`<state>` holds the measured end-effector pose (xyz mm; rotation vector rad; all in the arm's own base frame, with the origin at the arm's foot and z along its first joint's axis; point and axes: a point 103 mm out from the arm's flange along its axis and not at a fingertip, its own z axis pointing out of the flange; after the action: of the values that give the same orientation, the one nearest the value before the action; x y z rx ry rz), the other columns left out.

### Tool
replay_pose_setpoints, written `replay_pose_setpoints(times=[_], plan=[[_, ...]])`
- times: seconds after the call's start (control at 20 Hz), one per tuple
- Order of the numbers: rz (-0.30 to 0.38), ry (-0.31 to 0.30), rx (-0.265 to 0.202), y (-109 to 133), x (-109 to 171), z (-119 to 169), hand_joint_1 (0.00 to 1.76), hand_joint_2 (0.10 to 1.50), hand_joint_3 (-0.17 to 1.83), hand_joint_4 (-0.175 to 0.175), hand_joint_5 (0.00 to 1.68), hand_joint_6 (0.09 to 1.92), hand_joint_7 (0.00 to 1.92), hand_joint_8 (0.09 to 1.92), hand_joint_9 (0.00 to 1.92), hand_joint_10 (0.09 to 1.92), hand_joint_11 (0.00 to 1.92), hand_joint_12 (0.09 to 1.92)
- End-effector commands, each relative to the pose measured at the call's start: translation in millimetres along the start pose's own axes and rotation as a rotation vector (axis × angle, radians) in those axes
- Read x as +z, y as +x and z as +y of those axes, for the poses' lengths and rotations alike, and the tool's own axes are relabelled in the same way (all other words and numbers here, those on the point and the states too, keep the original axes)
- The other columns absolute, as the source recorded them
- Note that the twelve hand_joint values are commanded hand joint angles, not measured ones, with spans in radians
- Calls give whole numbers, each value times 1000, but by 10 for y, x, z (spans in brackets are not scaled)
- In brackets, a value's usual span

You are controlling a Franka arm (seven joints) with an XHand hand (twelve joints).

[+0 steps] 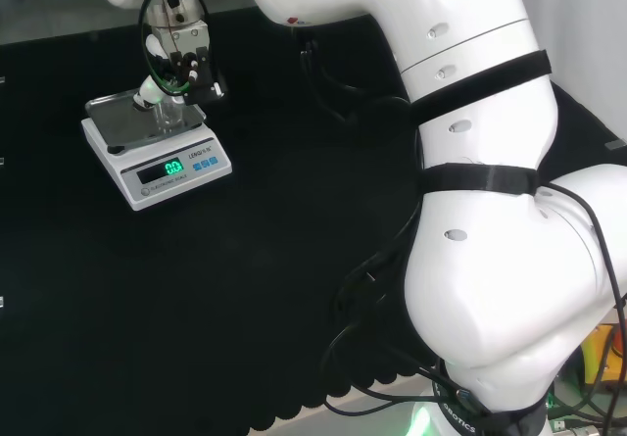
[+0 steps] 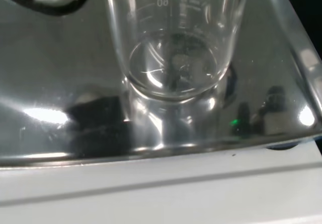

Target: Put the beaker on the electronic balance.

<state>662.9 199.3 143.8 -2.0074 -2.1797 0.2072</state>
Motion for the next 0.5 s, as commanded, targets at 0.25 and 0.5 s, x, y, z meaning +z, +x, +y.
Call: replay_pose_setpoints(times=[0.25,0.5], plan=[[41,30,-22,-91,-16,-37,1073,664,612,-41,1146,744,1503,644,1679,538,1443,943],[21,59,-42,-140,-170,-98,730,637,406,-112,387,745,548,902,684,737,650,1386]])
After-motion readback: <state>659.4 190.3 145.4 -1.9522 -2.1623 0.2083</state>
